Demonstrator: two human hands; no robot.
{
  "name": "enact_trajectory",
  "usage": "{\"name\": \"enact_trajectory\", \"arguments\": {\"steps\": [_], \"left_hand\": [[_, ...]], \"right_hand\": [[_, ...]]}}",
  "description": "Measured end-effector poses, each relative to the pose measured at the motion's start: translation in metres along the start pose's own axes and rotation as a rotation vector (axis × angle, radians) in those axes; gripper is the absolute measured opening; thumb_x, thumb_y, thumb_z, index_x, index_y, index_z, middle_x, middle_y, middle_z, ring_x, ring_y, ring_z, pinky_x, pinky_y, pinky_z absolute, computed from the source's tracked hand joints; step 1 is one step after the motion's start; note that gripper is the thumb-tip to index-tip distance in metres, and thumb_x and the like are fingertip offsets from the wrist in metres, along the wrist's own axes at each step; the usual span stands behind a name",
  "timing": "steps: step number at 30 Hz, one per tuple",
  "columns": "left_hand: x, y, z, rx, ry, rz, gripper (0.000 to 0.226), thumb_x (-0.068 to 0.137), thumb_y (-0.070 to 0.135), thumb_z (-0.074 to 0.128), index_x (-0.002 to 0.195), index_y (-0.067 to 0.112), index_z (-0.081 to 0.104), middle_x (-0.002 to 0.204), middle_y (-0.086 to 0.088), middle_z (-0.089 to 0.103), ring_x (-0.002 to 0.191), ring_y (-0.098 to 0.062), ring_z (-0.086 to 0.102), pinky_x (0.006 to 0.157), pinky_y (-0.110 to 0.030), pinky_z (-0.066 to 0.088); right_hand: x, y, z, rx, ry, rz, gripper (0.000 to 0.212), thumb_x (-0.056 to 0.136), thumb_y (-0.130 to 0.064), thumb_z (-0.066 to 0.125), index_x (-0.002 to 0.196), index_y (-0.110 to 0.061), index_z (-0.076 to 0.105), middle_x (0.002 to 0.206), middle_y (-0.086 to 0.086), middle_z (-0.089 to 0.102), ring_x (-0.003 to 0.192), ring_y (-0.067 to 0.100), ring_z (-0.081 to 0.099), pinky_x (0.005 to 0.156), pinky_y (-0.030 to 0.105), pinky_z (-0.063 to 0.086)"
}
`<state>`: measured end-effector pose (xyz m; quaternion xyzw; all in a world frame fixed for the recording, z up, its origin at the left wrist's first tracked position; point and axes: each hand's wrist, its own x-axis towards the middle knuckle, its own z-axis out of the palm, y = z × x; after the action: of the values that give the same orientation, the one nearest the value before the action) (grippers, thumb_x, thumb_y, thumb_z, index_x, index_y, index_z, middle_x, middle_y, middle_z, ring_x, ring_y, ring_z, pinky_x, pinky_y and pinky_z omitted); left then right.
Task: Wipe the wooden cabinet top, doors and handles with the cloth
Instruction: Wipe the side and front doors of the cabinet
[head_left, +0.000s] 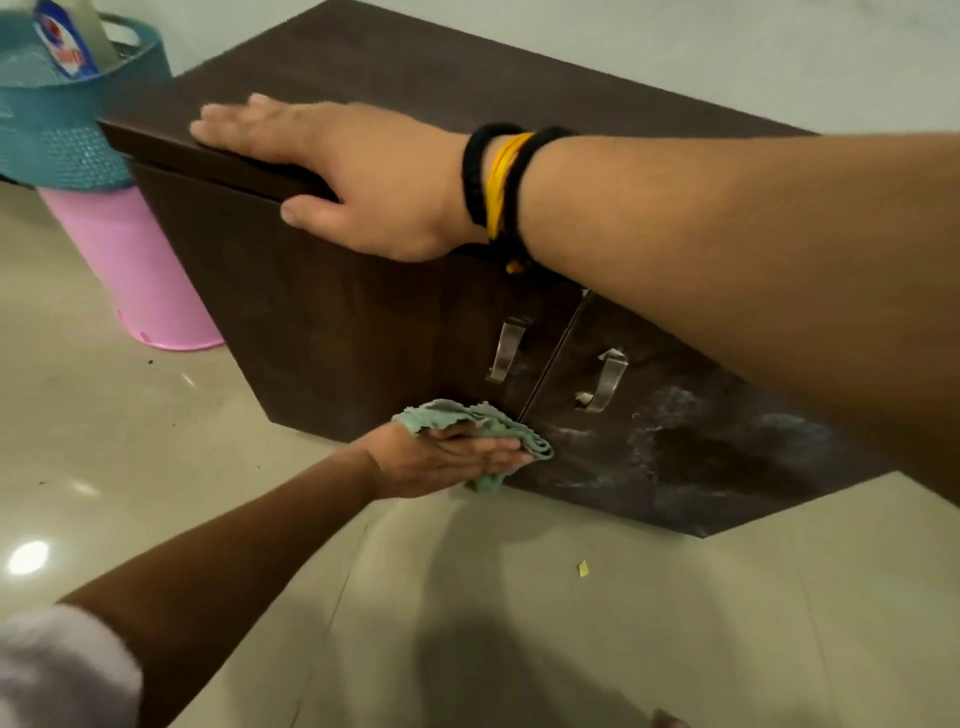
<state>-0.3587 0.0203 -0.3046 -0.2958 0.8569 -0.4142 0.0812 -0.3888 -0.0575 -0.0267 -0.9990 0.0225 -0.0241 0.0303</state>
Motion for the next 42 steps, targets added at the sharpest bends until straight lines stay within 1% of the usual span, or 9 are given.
{"name": "enact_trajectory", "arguments": {"steps": [7, 15, 18, 20, 24, 28, 31, 38, 42], "left_hand": [[0.011, 0.007, -0.017, -0.161, -0.036, -0.157, 0.071, 0.095, 0.017, 0.032, 0.16, 0.012, 0.003, 0.167, -0.002, 0.004, 0.154, -0.018, -0.004, 0.123, -0.04, -0.009], [0.079, 0.021, -0.05, -0.223, -0.052, -0.274, 0.07, 0.098, 0.025, 0.043, 0.16, 0.019, 0.011, 0.168, 0.005, 0.006, 0.154, -0.012, 0.001, 0.124, -0.035, 0.001], [0.114, 0.032, -0.056, -0.32, -0.033, -0.368, 0.076, 0.092, 0.02, 0.053, 0.159, 0.023, 0.018, 0.167, 0.008, 0.008, 0.153, -0.008, -0.006, 0.124, -0.032, -0.009], [0.133, 0.035, -0.059, -0.348, -0.005, -0.407, 0.085, 0.086, 0.015, 0.06, 0.159, 0.026, 0.018, 0.167, 0.01, -0.002, 0.153, -0.007, -0.007, 0.123, -0.031, -0.01], [0.168, 0.019, -0.076, -0.256, 0.11, -0.495, 0.084, 0.091, 0.02, 0.056, 0.159, 0.026, 0.007, 0.167, 0.01, -0.009, 0.153, -0.009, -0.006, 0.124, -0.031, -0.005], [0.18, 0.017, -0.086, -0.251, 0.207, -0.679, 0.068, 0.096, 0.028, 0.047, 0.158, 0.031, 0.018, 0.167, 0.012, 0.001, 0.154, -0.009, 0.002, 0.123, -0.031, 0.002], [0.176, 0.043, -0.076, -0.242, 0.168, -0.8, 0.082, 0.086, 0.028, 0.062, 0.158, 0.027, 0.024, 0.168, 0.007, 0.001, 0.154, -0.014, 0.006, 0.122, -0.036, 0.007], [0.2, -0.001, -0.085, -0.057, 0.389, -0.857, 0.078, 0.091, 0.042, 0.055, 0.159, 0.026, 0.021, 0.168, 0.005, 0.007, 0.154, -0.013, 0.006, 0.119, -0.035, 0.012], [0.194, 0.032, -0.063, -0.012, 0.347, -0.856, 0.081, 0.088, 0.041, 0.057, 0.159, 0.023, 0.022, 0.168, 0.003, 0.008, 0.154, -0.017, 0.008, 0.117, -0.038, 0.014]], "right_hand": [[-0.044, 0.01, -0.019, -0.01, -0.063, 0.045, 0.058, 0.104, -0.031, 0.044, 0.157, -0.023, 0.024, 0.165, -0.004, 0.022, 0.152, 0.014, 0.017, 0.123, 0.033, 0.012], [-0.133, 0.028, -0.027, 0.021, -0.08, 0.136, 0.055, 0.105, -0.032, 0.042, 0.157, -0.028, 0.025, 0.164, -0.008, 0.023, 0.151, 0.011, 0.018, 0.123, 0.034, 0.016], [-0.171, 0.043, -0.028, 0.057, -0.078, 0.157, 0.055, 0.105, -0.033, 0.042, 0.157, -0.028, 0.023, 0.165, -0.008, 0.021, 0.152, 0.011, 0.015, 0.12, 0.028, 0.011], [-0.19, 0.05, -0.025, 0.065, -0.07, 0.136, 0.054, 0.106, -0.031, 0.039, 0.158, -0.027, 0.022, 0.166, -0.006, 0.019, 0.153, 0.012, 0.013, 0.117, 0.022, 0.008], [-0.195, 0.057, -0.021, 0.067, -0.056, 0.09, 0.052, 0.107, -0.031, 0.035, 0.157, -0.025, 0.023, 0.166, -0.004, 0.02, 0.153, 0.014, 0.013, 0.119, 0.025, 0.008], [-0.202, 0.06, -0.021, 0.036, -0.046, 0.078, 0.053, 0.107, -0.03, 0.034, 0.158, -0.025, 0.021, 0.166, -0.004, 0.019, 0.153, 0.015, 0.012, 0.121, 0.03, 0.01], [-0.218, 0.062, -0.018, -0.022, -0.014, 0.059, 0.053, 0.107, -0.029, 0.033, 0.158, -0.022, 0.02, 0.166, -0.001, 0.02, 0.153, 0.016, 0.014, 0.123, 0.033, 0.014], [-0.276, 0.08, -0.024, -0.101, -0.053, 0.044, 0.056, 0.106, -0.03, 0.032, 0.159, -0.024, 0.014, 0.167, -0.003, 0.014, 0.153, 0.012, 0.011, 0.125, 0.034, 0.014], [-0.318, 0.096, -0.026, -0.095, -0.058, 0.101, 0.055, 0.106, -0.034, 0.029, 0.159, -0.028, 0.015, 0.167, -0.008, 0.014, 0.153, 0.007, 0.009, 0.125, 0.03, 0.011]]}}
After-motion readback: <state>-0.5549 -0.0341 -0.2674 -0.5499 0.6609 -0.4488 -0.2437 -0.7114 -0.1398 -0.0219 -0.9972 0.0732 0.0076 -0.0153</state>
